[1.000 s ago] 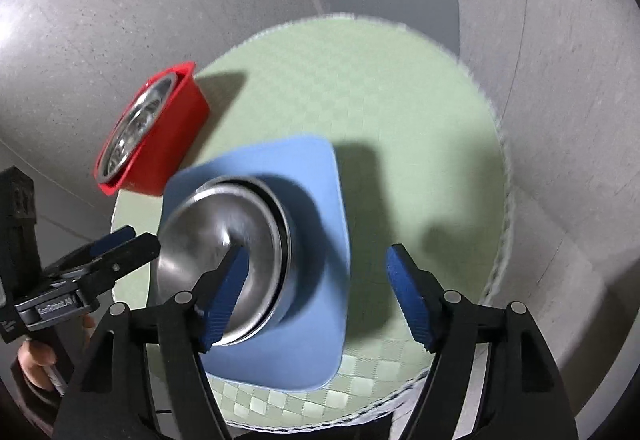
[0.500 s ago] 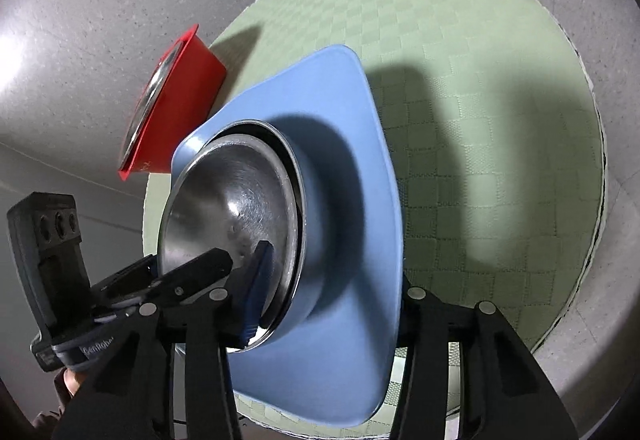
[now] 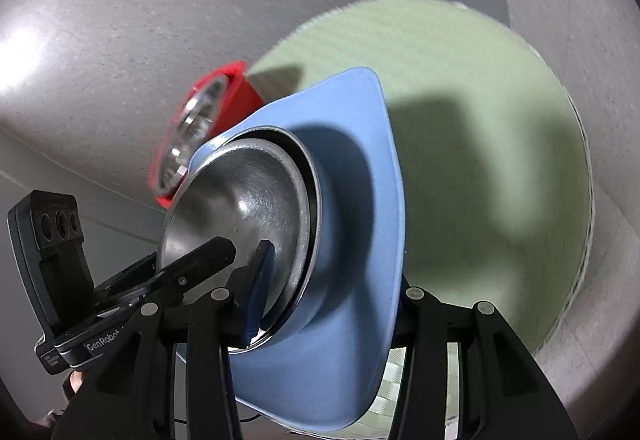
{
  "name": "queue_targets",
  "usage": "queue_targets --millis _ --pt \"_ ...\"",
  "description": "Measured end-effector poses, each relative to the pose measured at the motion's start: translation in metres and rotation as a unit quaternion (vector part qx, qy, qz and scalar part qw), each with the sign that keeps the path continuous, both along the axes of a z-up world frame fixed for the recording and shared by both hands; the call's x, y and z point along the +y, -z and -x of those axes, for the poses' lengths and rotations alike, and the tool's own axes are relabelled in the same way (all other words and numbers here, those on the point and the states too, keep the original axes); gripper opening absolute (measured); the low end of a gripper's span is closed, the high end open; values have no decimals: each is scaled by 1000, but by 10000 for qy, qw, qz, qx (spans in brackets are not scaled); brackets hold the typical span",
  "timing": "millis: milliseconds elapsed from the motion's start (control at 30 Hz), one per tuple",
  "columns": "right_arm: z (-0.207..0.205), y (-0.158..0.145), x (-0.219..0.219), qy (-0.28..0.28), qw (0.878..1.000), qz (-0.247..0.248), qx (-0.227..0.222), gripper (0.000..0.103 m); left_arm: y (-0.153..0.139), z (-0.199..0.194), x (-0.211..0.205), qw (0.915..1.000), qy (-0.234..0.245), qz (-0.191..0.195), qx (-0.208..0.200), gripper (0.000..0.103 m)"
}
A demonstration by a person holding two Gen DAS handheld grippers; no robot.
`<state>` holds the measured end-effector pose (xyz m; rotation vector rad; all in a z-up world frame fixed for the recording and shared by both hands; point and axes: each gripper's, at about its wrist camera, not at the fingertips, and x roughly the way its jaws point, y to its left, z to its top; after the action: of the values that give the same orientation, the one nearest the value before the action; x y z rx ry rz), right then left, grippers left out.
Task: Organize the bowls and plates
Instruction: 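Lift the blue plate with its bowls and lower it onto the red basin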
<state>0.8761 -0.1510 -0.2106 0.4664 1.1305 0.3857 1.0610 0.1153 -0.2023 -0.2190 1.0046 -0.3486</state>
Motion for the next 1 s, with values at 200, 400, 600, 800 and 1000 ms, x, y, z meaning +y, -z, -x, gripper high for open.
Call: queue_targets --millis 200,400,600,800,1000 --pt "-48 -35 42 -475 9984 -1 -296 45 -39 -15 50 9985 -471 96 -280 49" --pt "-117 -37 110 -1102 9934 -135 -278 44 -53 -31 116 9928 -1150 54 -341 49" --pt "-169 -12 165 -1649 9862 -33 -131 44 -33 -39 164 9857 -1676 140 -94 49" --pt "-195 16 193 -1978 9801 121 45 44 -7 -41 187 9795 -1996 205 184 49" --pt "-205 31 187 -2005 9796 111 86 45 -3 -49 180 9799 -1978 140 231 49"
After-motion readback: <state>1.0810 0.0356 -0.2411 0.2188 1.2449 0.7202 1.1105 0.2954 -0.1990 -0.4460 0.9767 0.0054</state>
